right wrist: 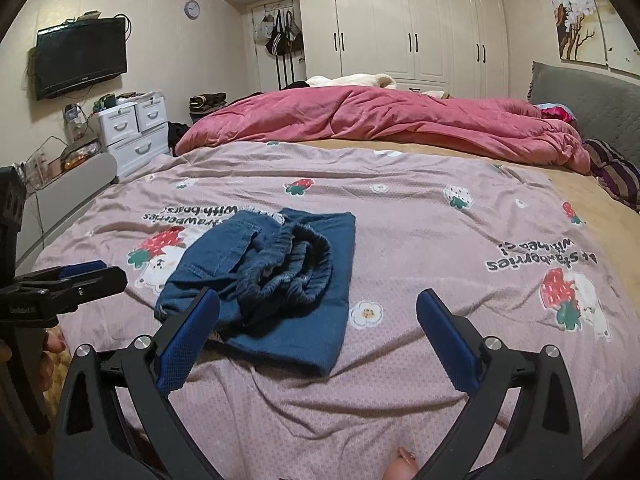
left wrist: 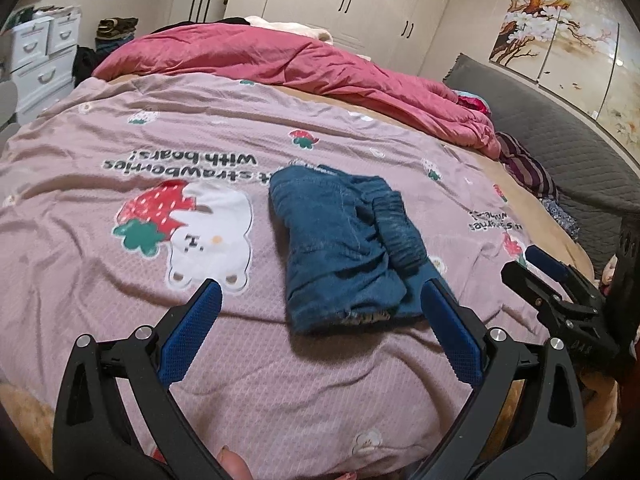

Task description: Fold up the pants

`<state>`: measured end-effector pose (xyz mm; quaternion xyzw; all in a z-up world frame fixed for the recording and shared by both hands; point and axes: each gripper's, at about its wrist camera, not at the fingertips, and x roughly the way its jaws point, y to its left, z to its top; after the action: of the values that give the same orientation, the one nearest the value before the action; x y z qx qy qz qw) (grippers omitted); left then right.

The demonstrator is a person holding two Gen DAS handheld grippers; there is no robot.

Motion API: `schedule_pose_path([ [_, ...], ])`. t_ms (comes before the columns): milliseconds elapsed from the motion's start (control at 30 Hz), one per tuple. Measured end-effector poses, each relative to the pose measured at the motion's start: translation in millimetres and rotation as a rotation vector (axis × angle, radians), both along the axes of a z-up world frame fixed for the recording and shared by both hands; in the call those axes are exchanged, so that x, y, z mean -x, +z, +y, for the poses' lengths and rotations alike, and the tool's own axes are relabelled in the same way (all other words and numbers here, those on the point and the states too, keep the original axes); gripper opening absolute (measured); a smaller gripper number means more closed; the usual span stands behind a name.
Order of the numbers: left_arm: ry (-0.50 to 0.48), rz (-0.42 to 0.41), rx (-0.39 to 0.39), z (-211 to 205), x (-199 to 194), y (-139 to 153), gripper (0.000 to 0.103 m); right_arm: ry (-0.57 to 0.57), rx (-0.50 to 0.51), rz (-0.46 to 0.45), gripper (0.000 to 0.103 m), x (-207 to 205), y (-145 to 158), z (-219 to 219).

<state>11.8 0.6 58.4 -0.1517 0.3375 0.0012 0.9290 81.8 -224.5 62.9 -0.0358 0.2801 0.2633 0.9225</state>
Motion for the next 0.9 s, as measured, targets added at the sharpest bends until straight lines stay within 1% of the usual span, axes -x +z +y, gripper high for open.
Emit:
schedule_pose_path([
  [200,0.025,0.018,-0.002,-1.3,13.8,-17.8,0.093,-0.013,0.022,0.032,0.098,5.8,-18.6,-3.6],
  [267,0.019,0.026,0.001,-4.0,17.2,-23.7,0.093,-0.014,0.028,0.049,0.098,7.2,-25.7,-3.8],
  [467,0.001,0.065,0.002,-13.3,15.5,-42.0,0.093,-0.013,0.061,0.084,0.098,6.8,-44.3,-0.9],
  [600,0.013,0.086,0.004,-10.8,12.1,-51.8,0.093,-0.01,0.07,0.114,0.098,4.6,-55.9,2.6],
  [900,0.03,0.095,0.017,-5.5,9.7,-56.7,0.094,-0.012,0.07,0.127,0.098,3.5,-62.2,3.9],
])
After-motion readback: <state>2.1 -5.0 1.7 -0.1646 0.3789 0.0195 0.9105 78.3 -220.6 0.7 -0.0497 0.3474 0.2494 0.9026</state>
